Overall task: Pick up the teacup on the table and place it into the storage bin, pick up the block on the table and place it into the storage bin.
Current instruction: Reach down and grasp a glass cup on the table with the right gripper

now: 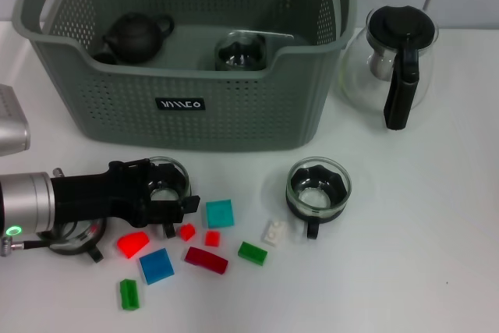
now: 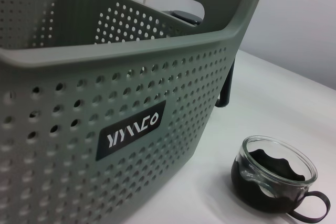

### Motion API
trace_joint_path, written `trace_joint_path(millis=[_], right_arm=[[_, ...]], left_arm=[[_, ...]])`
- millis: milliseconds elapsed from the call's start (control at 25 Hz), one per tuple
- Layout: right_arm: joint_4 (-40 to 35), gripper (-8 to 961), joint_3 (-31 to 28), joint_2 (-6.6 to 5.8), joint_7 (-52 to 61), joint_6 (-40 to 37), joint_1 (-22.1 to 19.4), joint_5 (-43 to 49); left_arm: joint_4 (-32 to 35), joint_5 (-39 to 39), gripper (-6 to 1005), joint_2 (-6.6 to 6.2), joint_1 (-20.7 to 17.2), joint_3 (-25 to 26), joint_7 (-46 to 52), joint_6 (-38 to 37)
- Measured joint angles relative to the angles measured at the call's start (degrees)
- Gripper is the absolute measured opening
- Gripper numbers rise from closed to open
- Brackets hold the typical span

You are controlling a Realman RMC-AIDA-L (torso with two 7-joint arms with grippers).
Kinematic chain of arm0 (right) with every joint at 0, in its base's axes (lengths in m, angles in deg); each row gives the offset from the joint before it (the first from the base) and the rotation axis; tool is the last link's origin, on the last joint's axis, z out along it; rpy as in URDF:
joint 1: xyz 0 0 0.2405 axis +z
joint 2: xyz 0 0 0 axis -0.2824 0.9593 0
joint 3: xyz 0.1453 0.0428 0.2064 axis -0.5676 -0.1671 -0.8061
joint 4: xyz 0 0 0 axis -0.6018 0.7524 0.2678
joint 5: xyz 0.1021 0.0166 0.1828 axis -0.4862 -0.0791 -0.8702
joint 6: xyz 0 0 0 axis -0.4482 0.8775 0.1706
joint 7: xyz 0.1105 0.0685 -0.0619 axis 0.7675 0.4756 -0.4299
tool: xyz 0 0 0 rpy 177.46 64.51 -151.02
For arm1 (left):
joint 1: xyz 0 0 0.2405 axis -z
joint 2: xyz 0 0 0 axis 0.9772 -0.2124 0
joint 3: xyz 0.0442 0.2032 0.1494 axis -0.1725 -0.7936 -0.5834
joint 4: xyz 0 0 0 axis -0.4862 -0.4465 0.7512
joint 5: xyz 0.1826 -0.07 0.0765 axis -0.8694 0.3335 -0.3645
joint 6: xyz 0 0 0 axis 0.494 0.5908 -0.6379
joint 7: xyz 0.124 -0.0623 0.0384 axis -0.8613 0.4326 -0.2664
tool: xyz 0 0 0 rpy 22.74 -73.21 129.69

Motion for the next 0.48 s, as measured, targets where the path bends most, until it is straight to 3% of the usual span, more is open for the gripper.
trace_joint_path(millis=[240, 480], right_arm=[[-1.4, 833, -3.9, -1.04, -6.5, -6.7, -2.5, -7.5], [-1.4, 832, -6.5, -1.91, -15.7, -7.0, -9.6, -15.5]], left_arm=[[0.0, 0.0, 837, -0.01, -0.1, 0.0, 0.4, 0.1], [-0.2, 0.0, 836, -0.09, 0.1, 0.0, 0.6, 0.2]])
